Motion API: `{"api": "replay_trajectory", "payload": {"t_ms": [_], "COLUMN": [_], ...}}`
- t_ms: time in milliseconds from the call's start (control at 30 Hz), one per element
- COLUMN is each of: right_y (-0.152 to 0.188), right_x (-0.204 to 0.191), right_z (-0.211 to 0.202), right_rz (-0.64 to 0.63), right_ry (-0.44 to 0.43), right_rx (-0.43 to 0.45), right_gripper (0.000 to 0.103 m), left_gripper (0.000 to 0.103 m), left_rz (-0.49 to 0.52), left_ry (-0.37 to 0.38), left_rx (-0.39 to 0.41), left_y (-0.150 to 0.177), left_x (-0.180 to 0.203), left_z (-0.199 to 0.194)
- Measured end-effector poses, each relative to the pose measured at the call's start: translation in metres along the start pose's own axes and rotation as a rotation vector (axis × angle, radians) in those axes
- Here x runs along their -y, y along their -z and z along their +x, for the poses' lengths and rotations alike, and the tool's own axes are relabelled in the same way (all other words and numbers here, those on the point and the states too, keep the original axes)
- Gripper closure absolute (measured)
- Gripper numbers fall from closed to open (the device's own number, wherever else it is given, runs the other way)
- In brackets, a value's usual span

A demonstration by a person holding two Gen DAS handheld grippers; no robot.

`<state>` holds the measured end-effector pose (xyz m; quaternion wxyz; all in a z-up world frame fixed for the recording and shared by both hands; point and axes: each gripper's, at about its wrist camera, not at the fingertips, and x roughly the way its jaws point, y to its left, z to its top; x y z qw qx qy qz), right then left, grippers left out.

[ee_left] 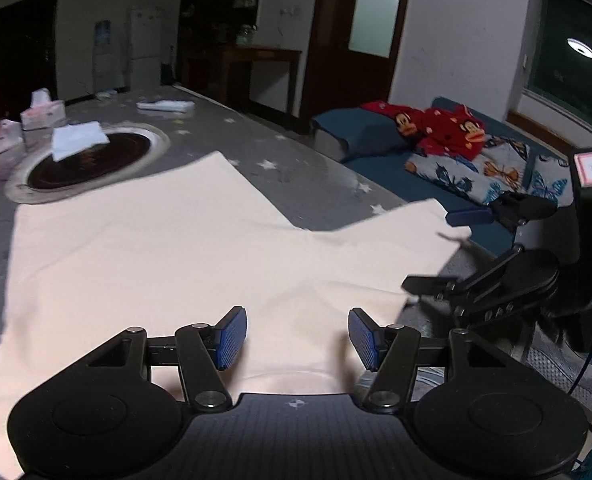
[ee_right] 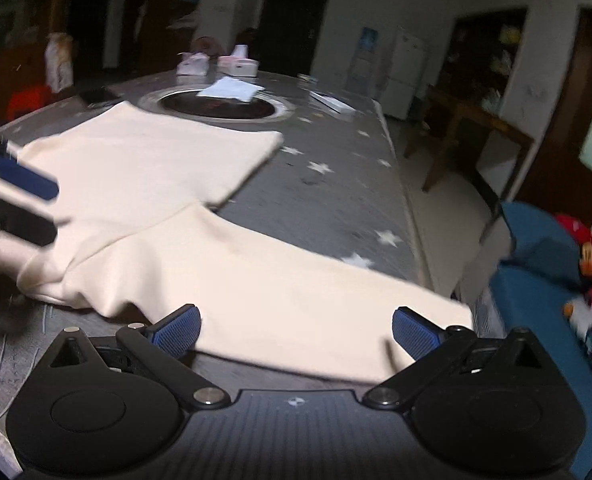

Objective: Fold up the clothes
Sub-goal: 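Bring the right gripper down to the sweatshirt side edge, then grasp the sweatshirt side edge with the right gripper and lift it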

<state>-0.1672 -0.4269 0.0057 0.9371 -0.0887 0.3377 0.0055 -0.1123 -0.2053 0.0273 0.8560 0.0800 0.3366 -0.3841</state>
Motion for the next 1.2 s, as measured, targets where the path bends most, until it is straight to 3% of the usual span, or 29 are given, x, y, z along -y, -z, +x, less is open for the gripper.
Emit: {"api": "replay_trajectory", "payload": {"t_ms": [267,500,767,1000,1200], "right_y": [0.019,0.024,0.033,0.048,0.059], "right_x": [0.049,0.068,0.091,0.115,0.134], "right_z": [-0.002,-0.002,0.003,0.004,0.005], "right_rz": [0.228,0.286,0.431,0.594,0.728], "right_ry": [0.036,0.088,0.07,0.01,-0.082], "right_rx": [-0.033,-0.028,-0.029,-0.025,-0.008], "right_gripper": [0.0,0.0,0.002,0.011,0.033], "left_gripper": [0.043,0.042,0.033,0.029,0.025], "left_rz": [0.033,0.038,0.036,0.037,0.035], "left_ry": [0.009,0.008,-0.011,-0.021,-0.031], "left_rx": [-0.035,-0.038,-0.04,-0.042,-0.041], "left_y": [0.007,0.007,0.007,0.005,0.004], "left_x": [0.012,0.013,0.015,0.015,0.014], "left_z": [0.019,0.02,0.019,0.019,0.018]}}
